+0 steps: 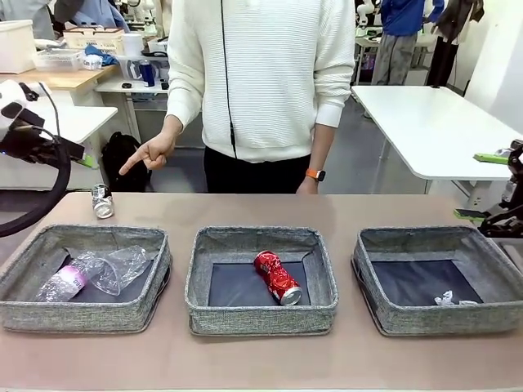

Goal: Sort the waste into the appropriate baskets.
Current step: Pick up the waste item pointed out by the person.

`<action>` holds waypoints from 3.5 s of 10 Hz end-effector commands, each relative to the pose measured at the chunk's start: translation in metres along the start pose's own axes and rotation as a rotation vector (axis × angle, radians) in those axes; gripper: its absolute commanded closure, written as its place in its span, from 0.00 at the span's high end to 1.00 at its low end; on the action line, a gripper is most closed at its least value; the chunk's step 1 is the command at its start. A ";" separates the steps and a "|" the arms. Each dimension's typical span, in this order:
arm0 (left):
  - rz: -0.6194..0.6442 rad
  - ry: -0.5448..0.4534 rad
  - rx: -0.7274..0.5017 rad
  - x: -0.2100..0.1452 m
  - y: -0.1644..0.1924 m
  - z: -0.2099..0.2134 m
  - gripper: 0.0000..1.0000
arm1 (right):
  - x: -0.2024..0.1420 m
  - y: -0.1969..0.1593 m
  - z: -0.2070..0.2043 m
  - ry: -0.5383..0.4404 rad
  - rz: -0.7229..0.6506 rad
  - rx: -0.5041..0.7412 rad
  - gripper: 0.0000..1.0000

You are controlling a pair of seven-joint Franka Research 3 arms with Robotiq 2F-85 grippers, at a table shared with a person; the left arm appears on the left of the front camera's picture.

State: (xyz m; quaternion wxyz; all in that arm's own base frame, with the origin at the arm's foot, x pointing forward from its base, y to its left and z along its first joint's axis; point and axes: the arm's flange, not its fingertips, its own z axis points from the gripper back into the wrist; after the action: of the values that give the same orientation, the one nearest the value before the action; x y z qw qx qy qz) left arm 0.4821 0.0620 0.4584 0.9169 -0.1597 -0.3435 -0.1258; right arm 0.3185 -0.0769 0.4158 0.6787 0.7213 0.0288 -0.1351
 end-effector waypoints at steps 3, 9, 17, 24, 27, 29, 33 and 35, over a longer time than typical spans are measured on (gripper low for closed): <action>0.029 0.154 -0.010 0.011 0.012 -0.021 1.00 | 0.000 0.005 0.000 -0.010 -0.019 0.009 1.00; 0.168 0.356 0.224 0.022 0.050 -0.120 1.00 | 0.000 0.005 0.000 -0.010 -0.019 0.009 1.00; 0.321 0.432 0.309 0.046 0.083 -0.200 1.00 | 0.000 0.005 0.000 -0.010 -0.019 0.009 1.00; 0.286 0.459 0.265 0.037 0.086 -0.197 0.00 | 0.000 0.005 0.000 -0.010 -0.019 0.009 1.00; 0.279 0.465 0.238 0.038 0.086 -0.195 0.00 | 0.000 0.005 0.000 -0.010 -0.019 0.009 1.00; 0.277 0.466 0.252 0.038 0.085 -0.195 0.00 | 0.000 0.005 0.000 -0.010 -0.019 0.009 1.00; 0.312 0.387 0.244 0.049 0.089 -0.152 0.35 | 0.000 0.005 0.000 -0.010 -0.019 0.009 1.00; 0.336 0.251 0.129 0.064 0.069 -0.052 0.35 | 0.000 0.005 0.000 -0.010 -0.019 0.009 1.00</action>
State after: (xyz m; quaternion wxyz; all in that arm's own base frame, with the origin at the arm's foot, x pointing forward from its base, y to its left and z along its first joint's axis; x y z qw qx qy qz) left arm 0.6317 0.0904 0.4114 0.9785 -0.0881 -0.1801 0.0477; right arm 0.3186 -0.0772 0.4158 0.6786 0.7213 0.0286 -0.1354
